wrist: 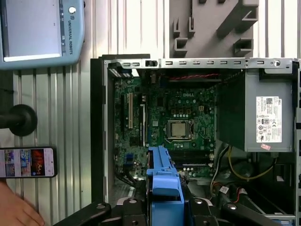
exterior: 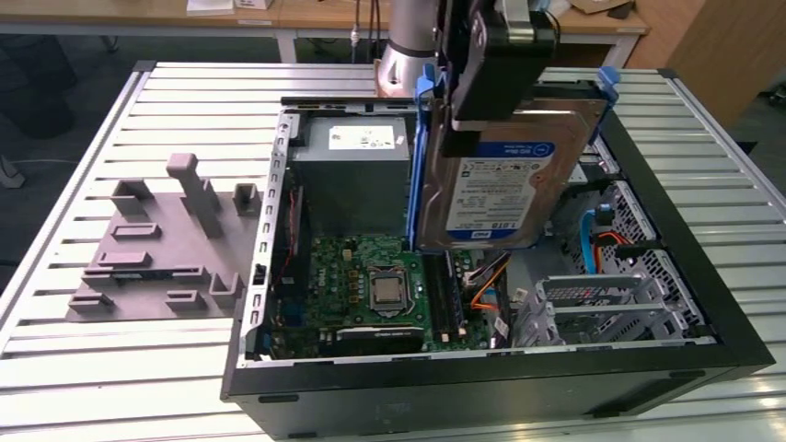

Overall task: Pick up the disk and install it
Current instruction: 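Insert the disk into the insertion slot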

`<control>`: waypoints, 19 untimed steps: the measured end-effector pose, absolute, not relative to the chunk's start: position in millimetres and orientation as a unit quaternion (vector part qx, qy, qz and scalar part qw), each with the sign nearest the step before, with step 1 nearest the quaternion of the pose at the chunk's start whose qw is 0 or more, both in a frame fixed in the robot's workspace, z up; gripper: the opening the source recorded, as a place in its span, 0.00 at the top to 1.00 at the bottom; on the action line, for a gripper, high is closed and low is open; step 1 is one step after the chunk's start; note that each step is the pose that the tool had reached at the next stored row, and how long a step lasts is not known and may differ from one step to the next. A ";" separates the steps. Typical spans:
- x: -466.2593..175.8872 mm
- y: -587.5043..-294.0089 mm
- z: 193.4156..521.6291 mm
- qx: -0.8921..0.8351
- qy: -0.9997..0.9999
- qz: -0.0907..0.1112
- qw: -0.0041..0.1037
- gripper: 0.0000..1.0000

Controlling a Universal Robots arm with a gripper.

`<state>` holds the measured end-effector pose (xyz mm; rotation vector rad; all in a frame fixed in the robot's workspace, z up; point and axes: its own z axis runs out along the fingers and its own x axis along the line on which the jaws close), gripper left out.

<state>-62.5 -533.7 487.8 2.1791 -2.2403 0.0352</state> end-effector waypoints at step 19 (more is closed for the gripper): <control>-5.8 -548.0 474.7 0.697 -0.717 0.012 0.007 0.64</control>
